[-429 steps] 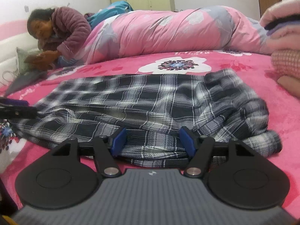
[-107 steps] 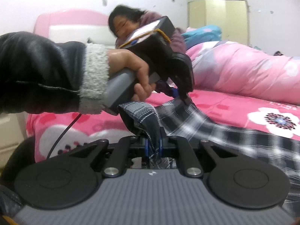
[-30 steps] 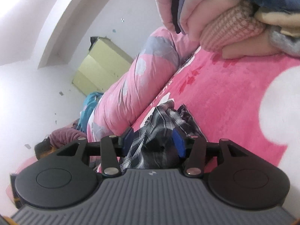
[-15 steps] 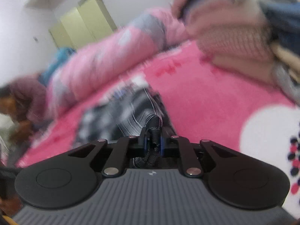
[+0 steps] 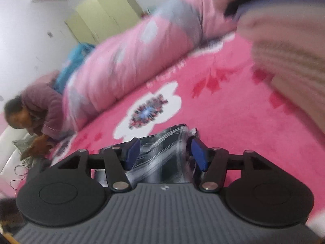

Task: Fold clothes

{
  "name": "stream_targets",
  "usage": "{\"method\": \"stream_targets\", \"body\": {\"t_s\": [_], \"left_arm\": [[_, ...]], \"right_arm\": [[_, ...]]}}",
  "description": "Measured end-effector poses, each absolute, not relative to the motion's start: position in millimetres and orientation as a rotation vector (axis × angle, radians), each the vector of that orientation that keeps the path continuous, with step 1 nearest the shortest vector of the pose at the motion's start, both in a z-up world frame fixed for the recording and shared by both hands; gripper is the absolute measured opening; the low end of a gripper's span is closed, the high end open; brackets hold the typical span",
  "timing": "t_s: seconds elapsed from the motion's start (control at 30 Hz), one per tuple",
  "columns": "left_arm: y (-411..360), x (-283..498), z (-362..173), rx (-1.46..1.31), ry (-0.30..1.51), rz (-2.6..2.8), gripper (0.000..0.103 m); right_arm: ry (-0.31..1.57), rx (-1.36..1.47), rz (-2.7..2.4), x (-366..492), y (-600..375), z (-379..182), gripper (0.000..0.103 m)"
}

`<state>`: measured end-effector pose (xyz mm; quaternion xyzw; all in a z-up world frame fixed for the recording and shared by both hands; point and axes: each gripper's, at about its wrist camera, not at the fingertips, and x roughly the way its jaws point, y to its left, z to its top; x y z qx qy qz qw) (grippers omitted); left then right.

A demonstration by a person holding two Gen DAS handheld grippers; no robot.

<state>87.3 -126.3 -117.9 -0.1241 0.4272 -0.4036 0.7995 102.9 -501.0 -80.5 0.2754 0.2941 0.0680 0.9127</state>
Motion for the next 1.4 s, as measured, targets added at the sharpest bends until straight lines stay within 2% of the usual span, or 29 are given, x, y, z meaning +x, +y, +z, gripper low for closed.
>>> {"method": "stream_targets", "body": {"t_s": [0.1,0.13,0.17,0.23,0.3,0.37,0.53,0.6,0.73,0.77,0.8,0.9,0.97,1.07,1.23,1.27,1.4], "left_arm": [[-132.0,88.0,-123.0,-0.229,0.914,-0.878,0.077],[-132.6,88.1,-123.4,-0.222,0.912,-0.883,0.075],[-132.7,88.2,-124.3,-0.217,0.913,-0.885,0.072],[-131.4,88.2,-125.9,-0.209,0.91,-0.882,0.062],[-129.0,87.5,-127.6,-0.209,0.913,-0.88,0.053],[-127.5,87.4,-128.4,-0.207,0.915,-0.883,0.05],[-126.8,85.9,-126.7,-0.208,0.921,-0.882,0.049],[-125.3,84.4,-126.2,-0.221,0.919,-0.88,0.051],[-124.1,81.8,-127.2,-0.244,0.91,-0.868,0.049],[-123.6,81.2,-128.1,-0.252,0.91,-0.865,0.045],[-122.9,80.9,-129.2,-0.264,0.914,-0.863,0.04],[-121.7,78.8,-131.6,-0.286,0.917,-0.849,0.036],[-123.6,75.4,-130.5,-0.262,0.909,-0.843,0.034],[-126.0,71.1,-128.6,-0.232,0.899,-0.832,0.031],[-125.2,69.3,-129.1,-0.225,0.892,-0.833,0.031],[-124.5,68.9,-129.9,-0.227,0.89,-0.836,0.031],[-121.5,71.0,-132.7,-0.246,0.887,-0.85,0.034]], "right_arm": [[0.719,0.61,0.175,144.0,-505.9,-101.9,0.053],[0.745,0.607,0.186,152.2,-504.5,-107.8,0.038],[0.757,0.596,0.203,157.8,-502.1,-111.7,0.009],[0.71,0.568,0.223,157.1,-495.9,-108.7,0.004],[0.617,0.548,0.251,150.2,-491.0,-100.1,0.003],[0.539,0.563,0.254,144.6,-493.0,-101.2,0.003],[0.632,0.717,0.146,154.8,-516.6,-149.3,0.006],[0.576,0.683,0.066,143.4,-518.4,-132.3,0.014],[0.449,0.518,0.015,116.8,-498.0,-80.2,0.014],[0.449,0.443,0.049,114.2,-481.9,-66.7,0.014],[0.471,0.365,0.127,114.9,-459.4,-55.4,0.014],[0.637,0.192,0.366,133.7,-384.2,-48.9,0.013],[0.746,0.089,0.42,156.7,-338.8,-63.6,0.012],[0.782,0.114,0.355,199.4,-324.8,-89.3,0.008],[0.829,0.288,0.199,241.3,-337.7,-111.2,0.008],[0.818,0.291,0.205,234.1,-339.6,-105.8,0.013],[0.774,0.264,0.362,197.0,-333.4,-78.0,0.013]]}}
